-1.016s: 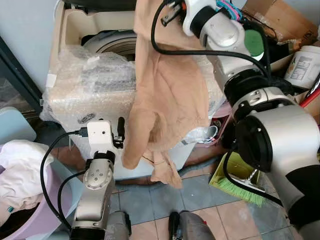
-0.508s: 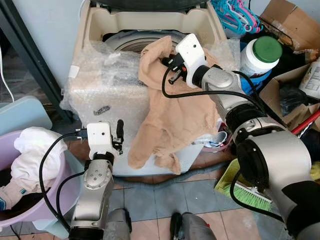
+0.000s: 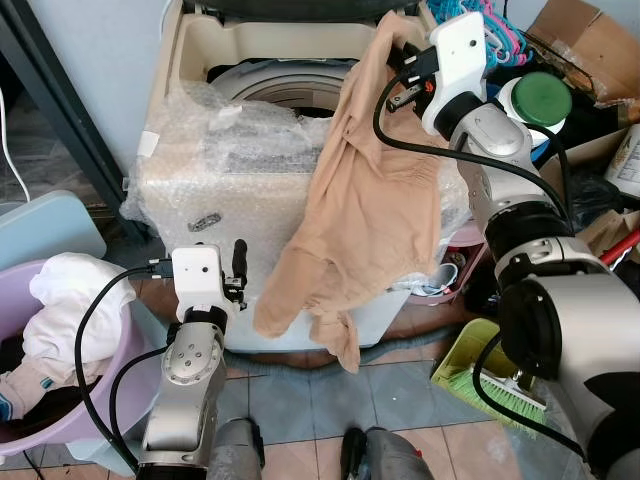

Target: Clothes washing

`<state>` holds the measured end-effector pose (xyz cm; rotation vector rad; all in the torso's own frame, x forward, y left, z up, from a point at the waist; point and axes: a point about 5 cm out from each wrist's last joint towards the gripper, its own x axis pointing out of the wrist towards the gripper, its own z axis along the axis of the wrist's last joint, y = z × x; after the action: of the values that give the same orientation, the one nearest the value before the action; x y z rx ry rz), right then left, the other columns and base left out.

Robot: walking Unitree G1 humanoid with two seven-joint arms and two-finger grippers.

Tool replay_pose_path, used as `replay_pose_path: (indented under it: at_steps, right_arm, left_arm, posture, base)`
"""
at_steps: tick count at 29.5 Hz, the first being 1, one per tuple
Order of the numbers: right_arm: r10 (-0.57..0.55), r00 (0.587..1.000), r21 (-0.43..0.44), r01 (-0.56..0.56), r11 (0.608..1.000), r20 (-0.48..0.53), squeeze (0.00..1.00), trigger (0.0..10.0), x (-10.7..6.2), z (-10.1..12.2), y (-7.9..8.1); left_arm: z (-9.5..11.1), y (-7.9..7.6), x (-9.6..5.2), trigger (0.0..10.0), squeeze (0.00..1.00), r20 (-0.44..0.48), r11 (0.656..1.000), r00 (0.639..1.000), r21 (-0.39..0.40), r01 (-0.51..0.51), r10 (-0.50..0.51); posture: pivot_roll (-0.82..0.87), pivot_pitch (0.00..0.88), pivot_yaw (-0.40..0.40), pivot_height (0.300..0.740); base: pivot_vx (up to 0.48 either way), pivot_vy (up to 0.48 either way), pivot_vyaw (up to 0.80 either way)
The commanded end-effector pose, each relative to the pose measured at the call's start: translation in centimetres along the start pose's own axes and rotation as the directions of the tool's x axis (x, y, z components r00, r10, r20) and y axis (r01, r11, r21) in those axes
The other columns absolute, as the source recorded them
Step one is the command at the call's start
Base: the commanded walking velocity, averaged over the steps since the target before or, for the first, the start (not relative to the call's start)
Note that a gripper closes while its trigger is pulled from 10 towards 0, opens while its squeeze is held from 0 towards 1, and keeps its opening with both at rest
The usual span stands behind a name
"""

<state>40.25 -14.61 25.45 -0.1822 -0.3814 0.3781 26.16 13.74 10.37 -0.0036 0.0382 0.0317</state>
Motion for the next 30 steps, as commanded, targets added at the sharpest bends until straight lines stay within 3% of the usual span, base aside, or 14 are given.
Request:
replay_pose_path:
  at_steps: [1, 5, 10, 16, 24, 30]
  right_arm:
    - [-0.041, 0.998, 0.015, 0.04, 0.999, 0.04, 0.0, 10.0, -0.6, 0.3, 0.1]
    - [-0.075, 0.995, 0.001, 0.075, 0.997, 0.066, 0.0, 10.0, -2.3, 0.1, 0.3]
    - [-0.034, 0.995, -0.046, 0.038, 0.998, 0.093, 0.0, 10.0, -2.8, 1.2, 0.6]
    - [0.016, 0.995, -0.075, -0.008, 0.997, 0.099, 0.0, 10.0, -2.8, 2.2, 0.8]
    - [0.107, 0.981, -0.135, -0.086, 0.987, 0.164, 0.0, 10.0, 0.0, 5.4, 1.5]
    - [0.124, 0.975, -0.165, -0.094, 0.982, 0.184, 0.0, 10.0, 1.4, 7.1, 0.9]
  left_arm:
    - [0.2, 0.3, -0.2, 10.0, 0.0, 0.002, 1.0, 1.0, 0.006, -0.003, 0.003]
    - [0.8, 0.2, 0.0, 10.0, 0.0, 0.023, 1.0, 1.0, 0.019, 0.017, -0.017]
    - [2.0, 0.0, 0.6, 10.0, 0.0, 0.059, 0.999, 0.997, 0.024, 0.04, -0.042]
    - [2.4, 0.3, 0.2, 10.0, 0.0, 0.071, 0.999, 0.997, 0.021, 0.034, -0.036]
    - [1.4, 0.7, -0.3, 10.0, 0.0, 0.03, 1.0, 0.999, 0.013, 0.013, -0.014]
    - [0.2, 1.7, -0.9, 10.0, 0.0, -0.027, 1.0, 0.999, 0.002, -0.023, 0.024]
  posture:
    - [0.05, 0.167, -0.004, 0.74]
    - [0.03, 0.177, 0.016, 0.74]
    - [0.02, 0.194, 0.021, 0.74]
    - [0.03, 0.198, 0.012, 0.74]
    - [0.05, 0.171, 0.002, 0.74]
    - [0.06, 0.161, -0.002, 0.74]
  base:
    - [0.0, 0.0, 0.74]
    - [0.0, 0.0, 0.74]
    - [0.0, 0.0, 0.73]
    - [0.0, 0.0, 0.73]
    - [0.17, 0.0, 0.67]
    - [0.306, 0.0, 0.64]
